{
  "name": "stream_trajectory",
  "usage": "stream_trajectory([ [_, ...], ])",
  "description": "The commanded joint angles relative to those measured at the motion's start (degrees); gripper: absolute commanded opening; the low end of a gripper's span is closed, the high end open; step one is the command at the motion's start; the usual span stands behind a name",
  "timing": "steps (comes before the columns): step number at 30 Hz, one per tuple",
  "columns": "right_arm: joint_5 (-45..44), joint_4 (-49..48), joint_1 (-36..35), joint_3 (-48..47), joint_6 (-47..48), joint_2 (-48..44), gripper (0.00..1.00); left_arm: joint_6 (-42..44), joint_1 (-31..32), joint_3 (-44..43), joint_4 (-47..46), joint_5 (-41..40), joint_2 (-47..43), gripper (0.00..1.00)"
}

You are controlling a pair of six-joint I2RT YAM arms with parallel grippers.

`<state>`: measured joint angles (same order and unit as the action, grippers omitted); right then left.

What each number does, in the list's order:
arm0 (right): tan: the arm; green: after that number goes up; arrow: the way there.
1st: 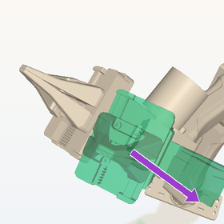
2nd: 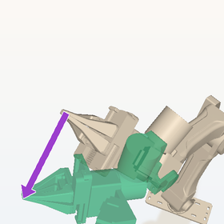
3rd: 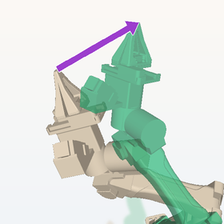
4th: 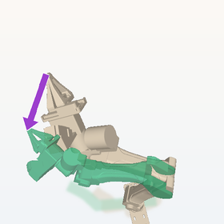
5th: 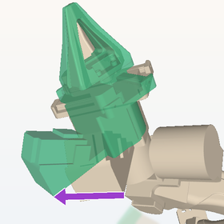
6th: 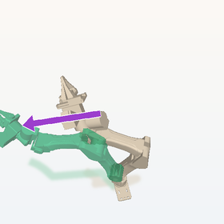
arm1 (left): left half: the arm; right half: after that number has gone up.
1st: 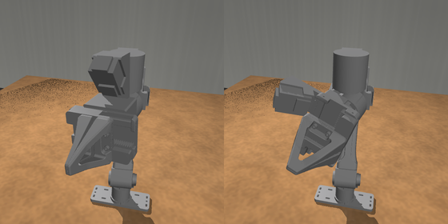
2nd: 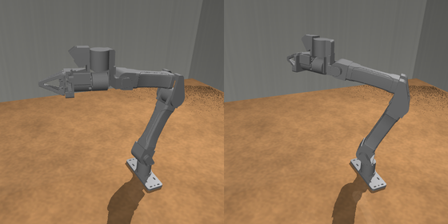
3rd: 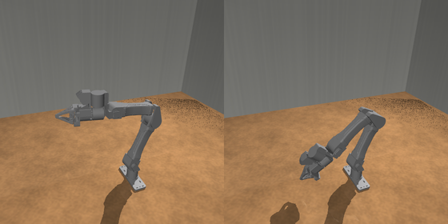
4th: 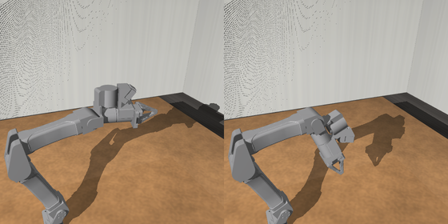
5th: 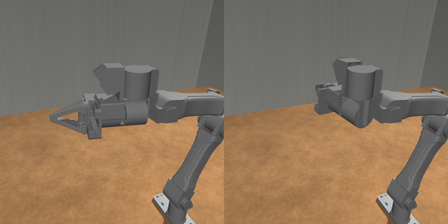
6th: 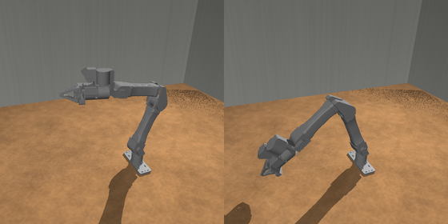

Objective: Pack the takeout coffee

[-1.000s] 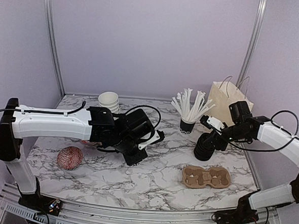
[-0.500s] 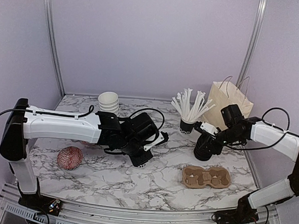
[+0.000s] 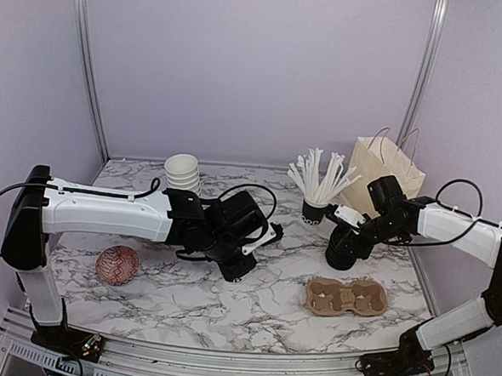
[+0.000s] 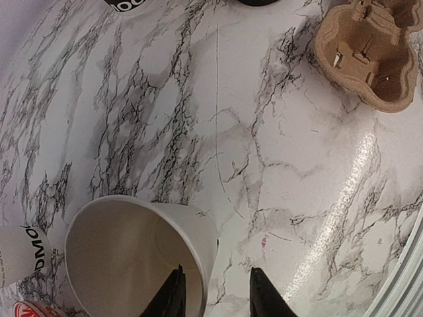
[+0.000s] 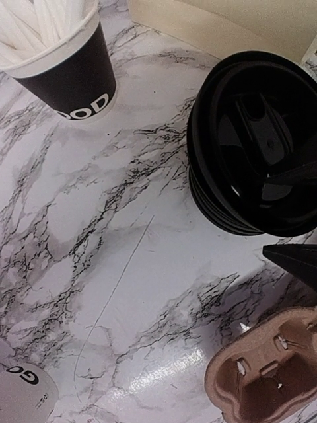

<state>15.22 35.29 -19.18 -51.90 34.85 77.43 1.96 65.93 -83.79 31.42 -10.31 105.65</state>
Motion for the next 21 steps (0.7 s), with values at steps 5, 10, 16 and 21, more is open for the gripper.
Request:
stream_trajectory([
  [5, -2.7, -1.5, -0.7, -0.3, -1.2, -0.1, 0.28, -0.3, -0.3, -0.7, -0.3, -0.6, -3.2, 0.36],
  [10, -2.0, -1.1, -1.6, 0.0, -0.7, 0.0, 0.30, -0.9, -0.3, -0.2, -0.3, -1.5, -4.1, 0.39],
  [16, -4.1, -1.8, -1.9, 0.0, -1.2, 0.0, 0.27, -1.0, -0.3, 0.3, -0.3, -2.7, -4.5, 0.41],
  [21, -5.4, -2.1, -1.9, -0.1, -1.6, 0.7, 0.26, -1.0, -0.3, 0.4, -0.3, -2.9, -4.5, 0.41],
])
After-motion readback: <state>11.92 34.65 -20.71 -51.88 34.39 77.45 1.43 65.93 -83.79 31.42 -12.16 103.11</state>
